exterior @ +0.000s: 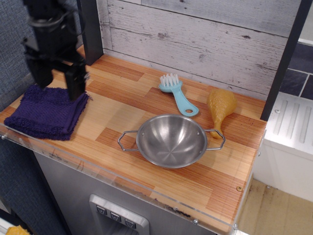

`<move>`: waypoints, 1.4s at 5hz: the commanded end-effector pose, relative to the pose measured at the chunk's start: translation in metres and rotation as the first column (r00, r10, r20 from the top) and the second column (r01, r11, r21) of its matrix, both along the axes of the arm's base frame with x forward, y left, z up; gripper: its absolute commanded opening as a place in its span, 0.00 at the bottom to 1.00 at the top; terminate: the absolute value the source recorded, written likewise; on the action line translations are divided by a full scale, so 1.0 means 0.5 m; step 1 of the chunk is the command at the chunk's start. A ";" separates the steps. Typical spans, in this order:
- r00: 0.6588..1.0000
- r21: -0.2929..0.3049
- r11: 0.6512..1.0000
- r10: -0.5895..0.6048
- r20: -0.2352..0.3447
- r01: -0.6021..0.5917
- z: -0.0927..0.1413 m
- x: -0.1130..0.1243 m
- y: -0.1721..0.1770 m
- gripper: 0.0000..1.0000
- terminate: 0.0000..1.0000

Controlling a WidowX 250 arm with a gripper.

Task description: Place the towel on the left side of the brush

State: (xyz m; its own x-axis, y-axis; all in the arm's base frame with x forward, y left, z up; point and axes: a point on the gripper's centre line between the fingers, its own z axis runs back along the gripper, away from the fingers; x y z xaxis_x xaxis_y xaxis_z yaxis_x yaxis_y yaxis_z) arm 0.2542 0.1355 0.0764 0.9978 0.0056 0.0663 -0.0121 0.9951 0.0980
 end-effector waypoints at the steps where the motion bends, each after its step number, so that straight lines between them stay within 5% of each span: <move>1: 0.999 0.030 0.999 0.033 0.016 -0.034 -0.011 0.000 0.037 1.00 0.00; 4: 0.996 0.036 0.995 0.091 -0.017 -0.091 -0.060 -0.019 0.102 1.00 0.00; 7: 0.997 -0.004 0.999 0.035 -0.072 -0.035 -0.178 -0.031 0.069 1.00 0.00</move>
State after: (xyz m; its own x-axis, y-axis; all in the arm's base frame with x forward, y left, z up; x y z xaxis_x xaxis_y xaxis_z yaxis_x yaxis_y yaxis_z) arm 0.2428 0.1765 0.0092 0.9976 0.0594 0.0363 -0.0634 0.9907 0.1203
